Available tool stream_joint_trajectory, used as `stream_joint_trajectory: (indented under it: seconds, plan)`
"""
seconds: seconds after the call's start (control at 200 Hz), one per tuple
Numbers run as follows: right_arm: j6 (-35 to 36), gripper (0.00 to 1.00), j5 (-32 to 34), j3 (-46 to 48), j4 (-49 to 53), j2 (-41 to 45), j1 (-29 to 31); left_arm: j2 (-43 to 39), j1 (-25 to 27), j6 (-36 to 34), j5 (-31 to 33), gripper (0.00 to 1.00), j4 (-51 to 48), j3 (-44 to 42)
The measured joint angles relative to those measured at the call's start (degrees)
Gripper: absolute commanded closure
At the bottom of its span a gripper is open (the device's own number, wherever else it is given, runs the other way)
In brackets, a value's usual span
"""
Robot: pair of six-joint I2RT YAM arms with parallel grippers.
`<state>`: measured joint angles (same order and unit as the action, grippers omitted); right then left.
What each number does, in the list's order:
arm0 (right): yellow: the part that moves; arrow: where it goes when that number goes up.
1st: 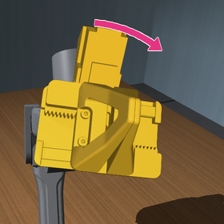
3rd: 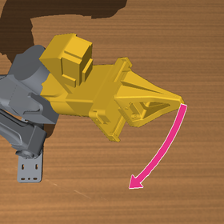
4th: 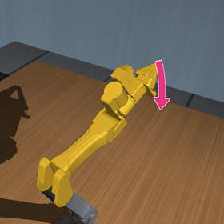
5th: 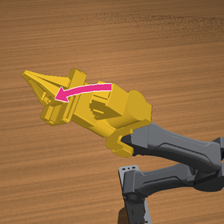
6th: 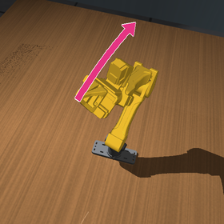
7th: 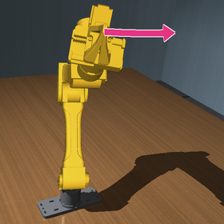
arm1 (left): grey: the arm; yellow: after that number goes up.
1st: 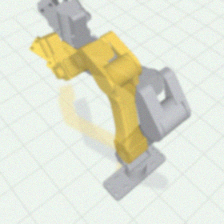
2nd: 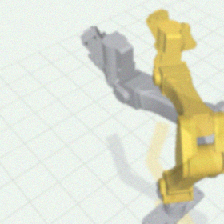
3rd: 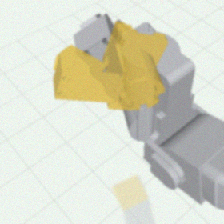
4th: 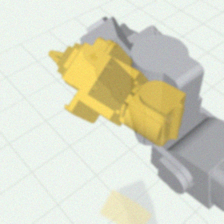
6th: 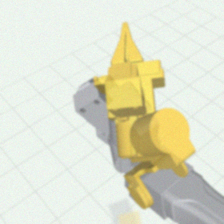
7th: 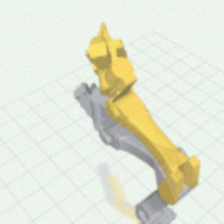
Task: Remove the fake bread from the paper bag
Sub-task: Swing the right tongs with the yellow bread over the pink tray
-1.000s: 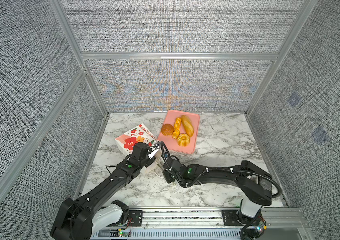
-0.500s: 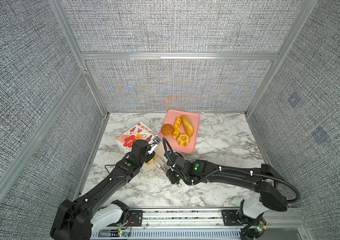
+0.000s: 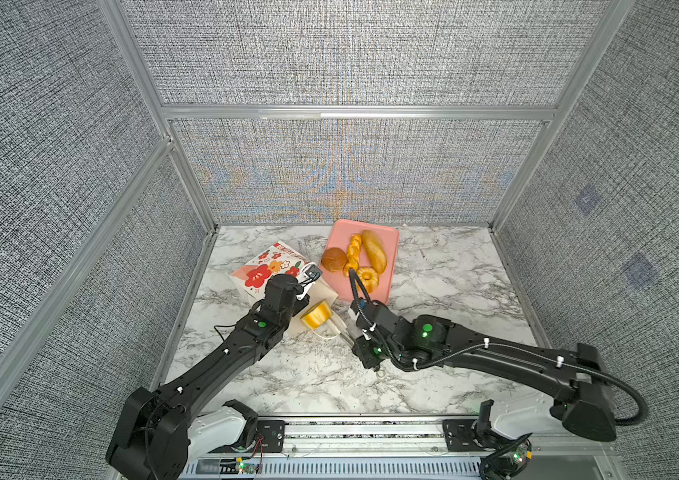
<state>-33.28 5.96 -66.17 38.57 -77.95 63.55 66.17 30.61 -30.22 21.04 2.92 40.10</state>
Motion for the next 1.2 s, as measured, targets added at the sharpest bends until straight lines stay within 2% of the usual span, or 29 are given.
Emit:
stream_joint_trajectory:
  seconds: [0.18,0.3,0.425,0.525,0.74,0.975,1.201]
  plan:
    - [0.0,1.00,1.0,-0.8,5.2,9.4,-5.5,-0.2,-0.2,-0.4,1.3,1.00,2.1,-1.2]
    - [0.3,1.00,-0.5,-1.8,9.0,14.4,-13.4,-0.8,-0.4,-1.0,1.7,1.00,3.3,-2.4]
    - [2.8,1.00,-3.7,-4.7,13.2,14.0,-23.2,-2.3,-0.4,-2.6,1.4,1.00,4.9,-4.5]
    - [5.6,1.00,-8.1,-7.6,16.2,10.6,-27.6,-3.9,-0.4,-2.9,1.2,1.00,6.0,-6.3]
    - [9.9,1.00,-16.4,-13.0,20.7,1.8,-29.4,-8.6,-0.4,-5.6,0.0,1.00,6.8,-10.4]
    - [9.8,1.00,-25.6,-13.9,19.4,-4.3,-29.6,-14.8,-0.4,-5.8,0.0,1.00,5.9,-13.4]
    - [4.8,1.00,-26.8,-14.8,17.9,-8.2,-29.1,-19.8,-0.4,-5.7,0.3,1.00,5.5,-15.3]
